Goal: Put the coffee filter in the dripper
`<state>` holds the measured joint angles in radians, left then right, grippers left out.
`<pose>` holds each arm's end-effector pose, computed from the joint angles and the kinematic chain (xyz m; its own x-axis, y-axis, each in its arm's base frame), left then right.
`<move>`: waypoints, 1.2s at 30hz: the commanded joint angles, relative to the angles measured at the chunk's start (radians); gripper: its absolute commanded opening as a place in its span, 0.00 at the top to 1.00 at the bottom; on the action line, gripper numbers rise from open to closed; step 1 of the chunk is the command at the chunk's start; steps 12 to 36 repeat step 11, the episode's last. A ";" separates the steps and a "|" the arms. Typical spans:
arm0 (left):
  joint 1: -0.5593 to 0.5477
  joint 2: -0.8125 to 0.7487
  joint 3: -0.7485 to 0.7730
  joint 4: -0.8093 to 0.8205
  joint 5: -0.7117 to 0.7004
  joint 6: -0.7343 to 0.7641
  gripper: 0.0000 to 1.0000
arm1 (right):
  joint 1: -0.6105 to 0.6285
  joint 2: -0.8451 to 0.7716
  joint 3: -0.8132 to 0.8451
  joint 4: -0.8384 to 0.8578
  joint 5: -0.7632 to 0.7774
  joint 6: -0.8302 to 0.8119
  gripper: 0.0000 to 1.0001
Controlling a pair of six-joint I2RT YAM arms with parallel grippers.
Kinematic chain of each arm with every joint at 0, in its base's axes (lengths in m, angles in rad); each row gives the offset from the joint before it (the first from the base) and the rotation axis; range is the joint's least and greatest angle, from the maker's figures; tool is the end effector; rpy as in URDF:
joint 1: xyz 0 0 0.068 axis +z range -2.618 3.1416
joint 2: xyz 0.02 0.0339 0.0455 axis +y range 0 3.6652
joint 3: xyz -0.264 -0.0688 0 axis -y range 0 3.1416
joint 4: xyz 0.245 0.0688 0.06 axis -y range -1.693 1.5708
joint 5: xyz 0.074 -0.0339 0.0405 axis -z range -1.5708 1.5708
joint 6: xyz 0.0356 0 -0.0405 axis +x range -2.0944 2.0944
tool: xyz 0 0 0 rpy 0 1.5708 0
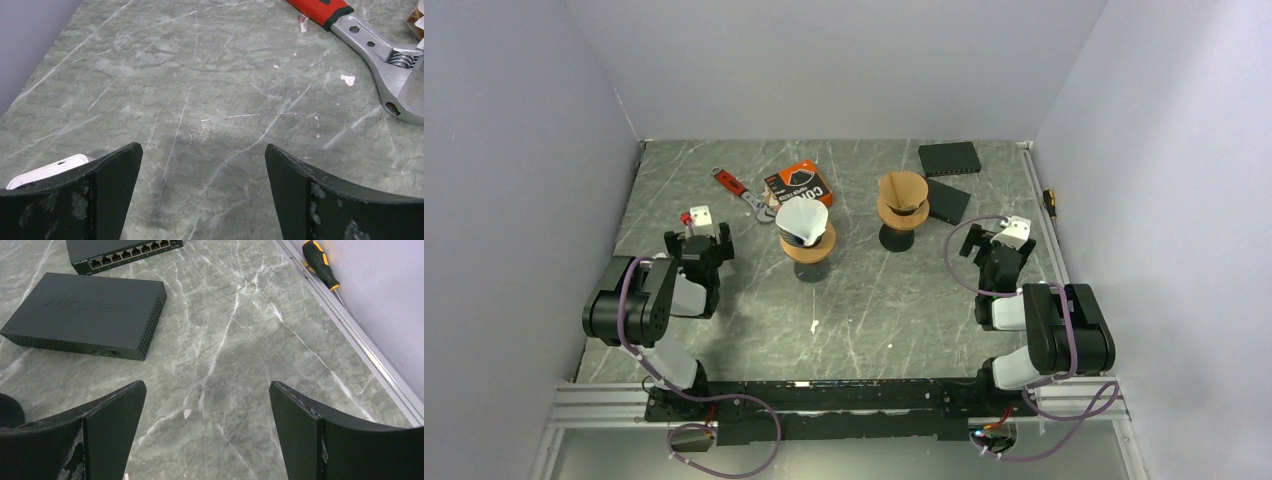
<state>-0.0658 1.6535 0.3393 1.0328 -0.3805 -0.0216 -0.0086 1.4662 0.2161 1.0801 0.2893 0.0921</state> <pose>0.2652 -0.0042 0.1251 -0.2707 -0.0023 -0.9627 -0.3009 0.9501 0.0824 0.2331 -0.0122 0.1442 -0.1418 0.0894 -0.9858 0.3037 0.9518 0.0426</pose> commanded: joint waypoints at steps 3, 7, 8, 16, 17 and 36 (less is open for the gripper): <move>0.003 -0.003 0.017 0.029 -0.021 -0.010 0.01 | 0.002 0.004 0.028 0.027 0.014 -0.013 0.00; 0.009 -0.001 0.027 0.015 -0.007 -0.011 0.01 | 0.002 0.004 0.028 0.027 0.014 -0.014 0.00; 0.016 -0.003 0.029 0.005 0.008 -0.017 0.00 | 0.002 0.004 0.028 0.027 0.014 -0.014 0.00; 0.024 -0.008 0.031 -0.005 0.021 -0.020 0.01 | 0.002 0.003 0.028 0.027 0.014 -0.013 0.00; 0.024 -0.008 0.031 -0.005 0.021 -0.020 0.01 | 0.002 0.003 0.028 0.027 0.014 -0.013 0.00; 0.024 -0.008 0.031 -0.005 0.021 -0.020 0.01 | 0.002 0.003 0.028 0.027 0.014 -0.013 0.00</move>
